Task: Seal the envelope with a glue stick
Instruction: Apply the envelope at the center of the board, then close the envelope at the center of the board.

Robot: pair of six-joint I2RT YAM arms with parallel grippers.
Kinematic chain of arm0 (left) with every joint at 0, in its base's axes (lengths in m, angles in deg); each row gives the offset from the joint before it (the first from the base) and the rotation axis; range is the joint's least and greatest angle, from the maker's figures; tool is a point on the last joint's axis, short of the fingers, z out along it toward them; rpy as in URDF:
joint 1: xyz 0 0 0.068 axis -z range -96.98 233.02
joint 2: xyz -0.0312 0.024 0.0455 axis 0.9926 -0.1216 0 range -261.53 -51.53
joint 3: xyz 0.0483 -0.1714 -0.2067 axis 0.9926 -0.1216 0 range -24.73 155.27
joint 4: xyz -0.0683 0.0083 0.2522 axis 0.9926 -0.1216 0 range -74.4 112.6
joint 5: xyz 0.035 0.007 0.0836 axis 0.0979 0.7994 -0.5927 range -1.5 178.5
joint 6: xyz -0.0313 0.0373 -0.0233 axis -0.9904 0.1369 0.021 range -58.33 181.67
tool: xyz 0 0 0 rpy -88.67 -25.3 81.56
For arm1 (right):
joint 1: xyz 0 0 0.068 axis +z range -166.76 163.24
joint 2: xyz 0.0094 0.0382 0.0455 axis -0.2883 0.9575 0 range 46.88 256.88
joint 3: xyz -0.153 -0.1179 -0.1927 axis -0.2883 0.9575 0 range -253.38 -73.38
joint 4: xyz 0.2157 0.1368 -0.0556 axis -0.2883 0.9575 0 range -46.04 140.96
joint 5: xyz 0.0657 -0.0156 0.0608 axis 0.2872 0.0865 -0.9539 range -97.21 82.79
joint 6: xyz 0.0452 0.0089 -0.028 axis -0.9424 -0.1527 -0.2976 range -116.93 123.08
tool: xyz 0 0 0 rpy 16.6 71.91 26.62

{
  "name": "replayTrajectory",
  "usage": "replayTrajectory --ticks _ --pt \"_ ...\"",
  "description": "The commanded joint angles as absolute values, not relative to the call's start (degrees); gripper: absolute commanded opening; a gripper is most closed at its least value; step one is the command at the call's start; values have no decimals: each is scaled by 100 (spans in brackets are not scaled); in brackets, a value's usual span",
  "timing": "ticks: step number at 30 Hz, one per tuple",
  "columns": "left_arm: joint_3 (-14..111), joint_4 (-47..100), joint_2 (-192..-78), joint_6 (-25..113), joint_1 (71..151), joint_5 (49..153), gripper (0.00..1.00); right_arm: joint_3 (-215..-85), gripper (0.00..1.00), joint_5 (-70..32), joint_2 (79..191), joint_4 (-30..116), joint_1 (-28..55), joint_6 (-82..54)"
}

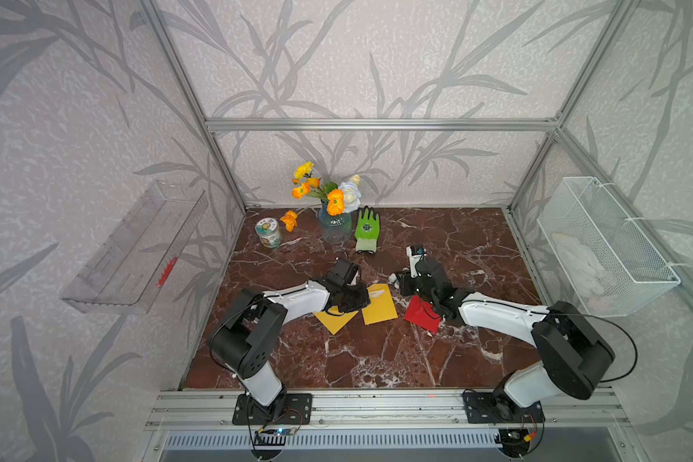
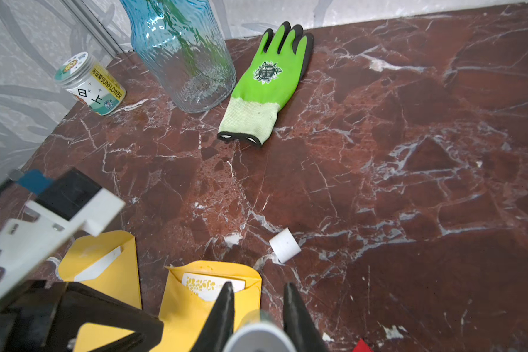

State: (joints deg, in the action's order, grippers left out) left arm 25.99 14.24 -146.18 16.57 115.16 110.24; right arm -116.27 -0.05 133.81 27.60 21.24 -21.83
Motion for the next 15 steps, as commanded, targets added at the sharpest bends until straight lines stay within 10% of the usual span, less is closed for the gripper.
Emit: replayTrajectory --ticks 1,15 --pt "2920 1112 -14364 1702 11467 11033 21 -11546 0 -35 13079 2817 2089 -2233" --pt "3822 888 -15071 1990 11194 10460 9 -11219 0 52 12383 3111 2077 -2235"
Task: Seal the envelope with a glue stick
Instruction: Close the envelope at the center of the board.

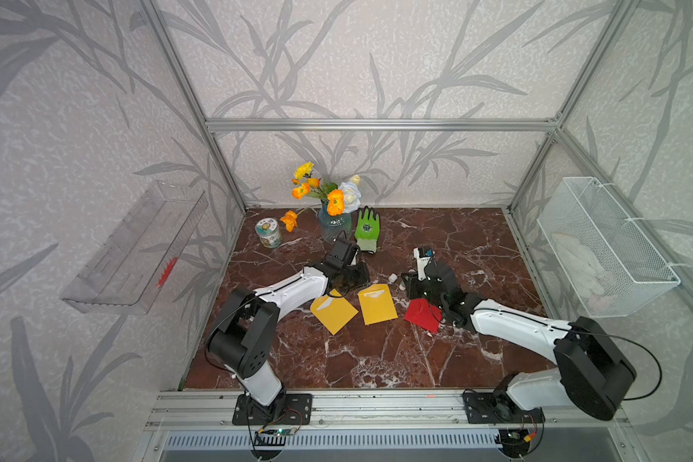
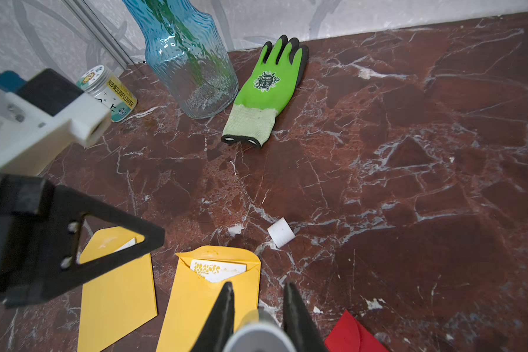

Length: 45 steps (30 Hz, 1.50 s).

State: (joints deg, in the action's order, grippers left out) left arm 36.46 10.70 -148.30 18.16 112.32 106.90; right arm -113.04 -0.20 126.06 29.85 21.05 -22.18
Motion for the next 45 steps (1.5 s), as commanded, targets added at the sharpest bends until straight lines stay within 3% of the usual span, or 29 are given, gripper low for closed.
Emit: replayTrajectory --ticks 1,8,25,45 --pt "3869 918 -15180 2008 11193 10466 9 -11198 0 61 12340 3127 2077 -2240" --pt "3932 1293 -15713 1879 11202 10818 7 -11078 0 84 12192 3181 2077 -2275" --pt "3393 1777 -15523 2026 11344 11039 7 -11073 0 -158 12475 3150 2077 -2417" --pt "3091 1759 -15676 2486 12024 10069 7 -10996 0 -202 12774 3165 2077 -2487"
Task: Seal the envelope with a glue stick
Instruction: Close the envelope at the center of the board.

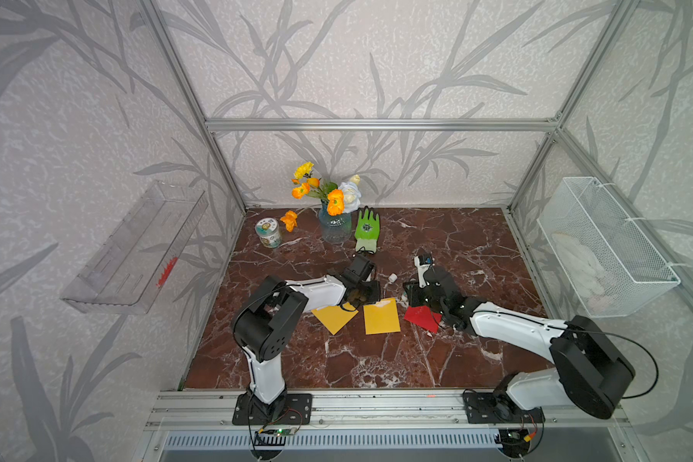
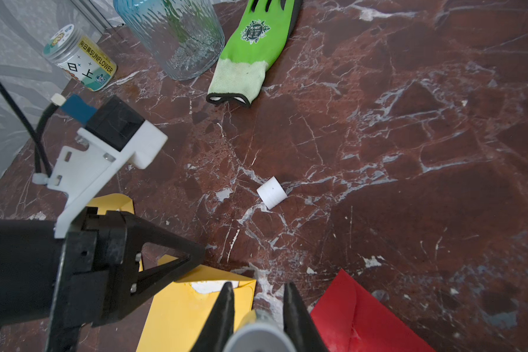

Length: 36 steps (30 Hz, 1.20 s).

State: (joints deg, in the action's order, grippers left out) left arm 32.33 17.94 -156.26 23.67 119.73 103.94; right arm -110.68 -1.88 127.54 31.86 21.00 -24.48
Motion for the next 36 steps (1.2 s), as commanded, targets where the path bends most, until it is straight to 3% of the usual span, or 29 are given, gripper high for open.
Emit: replayTrajectory --ticks 1,15,36 --pt "3058 1773 -15650 2478 12036 10043 7 -10994 0 -193 12771 3154 2077 -2487" --pt "3384 1383 -15138 2234 11887 10363 12 -10994 0 -252 12713 3156 2077 -2461" --pt "2936 1618 -14794 2103 11973 10959 10 -10959 0 -350 12755 3109 2077 -2501"
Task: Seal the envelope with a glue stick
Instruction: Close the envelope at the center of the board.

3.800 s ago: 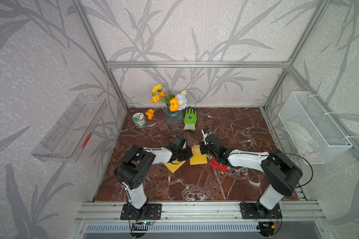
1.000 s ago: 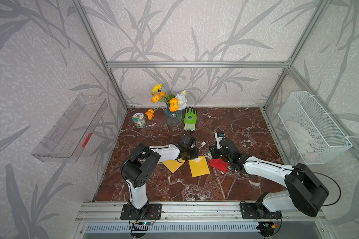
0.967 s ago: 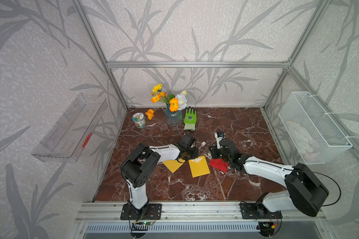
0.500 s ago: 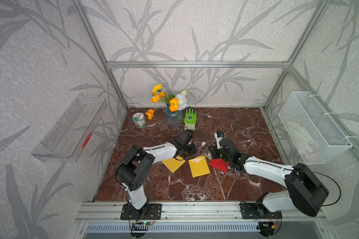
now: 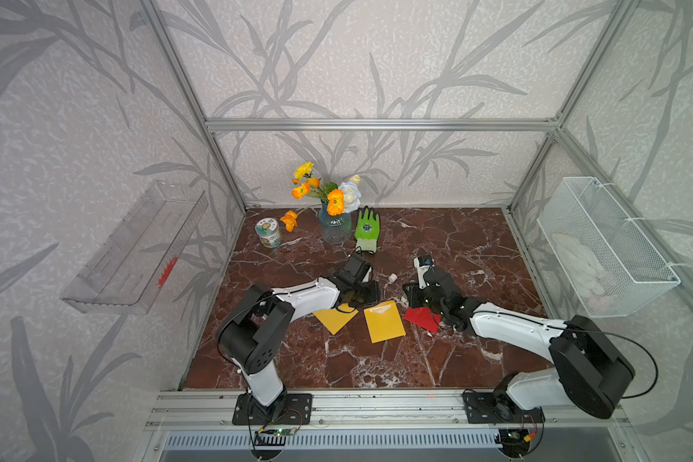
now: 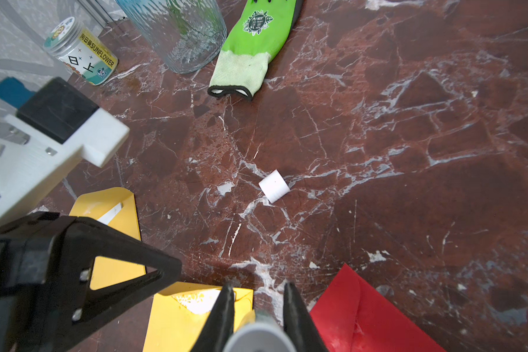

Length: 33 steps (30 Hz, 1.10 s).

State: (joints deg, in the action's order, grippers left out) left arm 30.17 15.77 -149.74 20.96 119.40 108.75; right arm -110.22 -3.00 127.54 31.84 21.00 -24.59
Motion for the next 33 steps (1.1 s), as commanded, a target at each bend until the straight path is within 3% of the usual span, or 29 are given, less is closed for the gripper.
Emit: replayTrajectory --ticks 1,18,33 --pt "2933 1627 -14811 2097 11971 10973 10 -10959 0 -360 12765 3108 2077 -2505" --pt "2762 1698 -14790 2253 12206 10951 10 -10906 0 -378 12905 3051 2077 -2551" --pt "2491 2023 -15463 2183 12313 10978 10 -10786 0 -299 12783 3086 2077 -2549"
